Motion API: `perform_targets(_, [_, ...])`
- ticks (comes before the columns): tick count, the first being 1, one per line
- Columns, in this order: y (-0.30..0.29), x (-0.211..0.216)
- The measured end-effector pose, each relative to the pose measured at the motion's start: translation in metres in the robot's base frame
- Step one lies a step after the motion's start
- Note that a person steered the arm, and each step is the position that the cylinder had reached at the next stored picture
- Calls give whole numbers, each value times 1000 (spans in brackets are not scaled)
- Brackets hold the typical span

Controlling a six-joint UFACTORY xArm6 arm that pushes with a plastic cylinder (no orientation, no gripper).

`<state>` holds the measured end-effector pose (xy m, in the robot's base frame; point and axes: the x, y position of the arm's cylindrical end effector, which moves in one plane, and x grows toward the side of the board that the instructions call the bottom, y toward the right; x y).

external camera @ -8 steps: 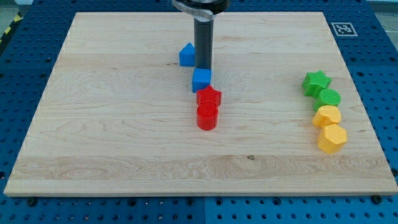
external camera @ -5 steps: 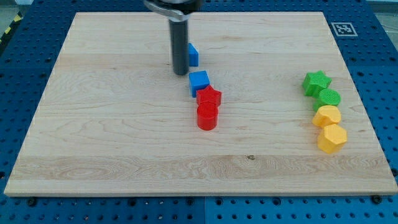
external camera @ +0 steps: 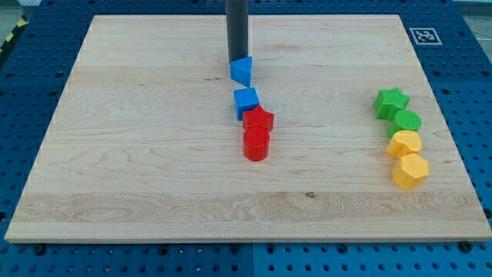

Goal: Move the blue triangle to the top left of the blue cube

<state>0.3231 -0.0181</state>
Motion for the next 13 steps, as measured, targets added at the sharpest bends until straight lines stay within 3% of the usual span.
perform_targets(1, [4, 9])
perform_targets(3, [22, 68])
perform_targets(5, [33, 34])
perform_targets(6, [86, 41])
perform_targets(7, [124, 79])
perform_targets(8, [126, 106])
perform_targets(12, [61, 51])
perform_targets(13, [85, 52])
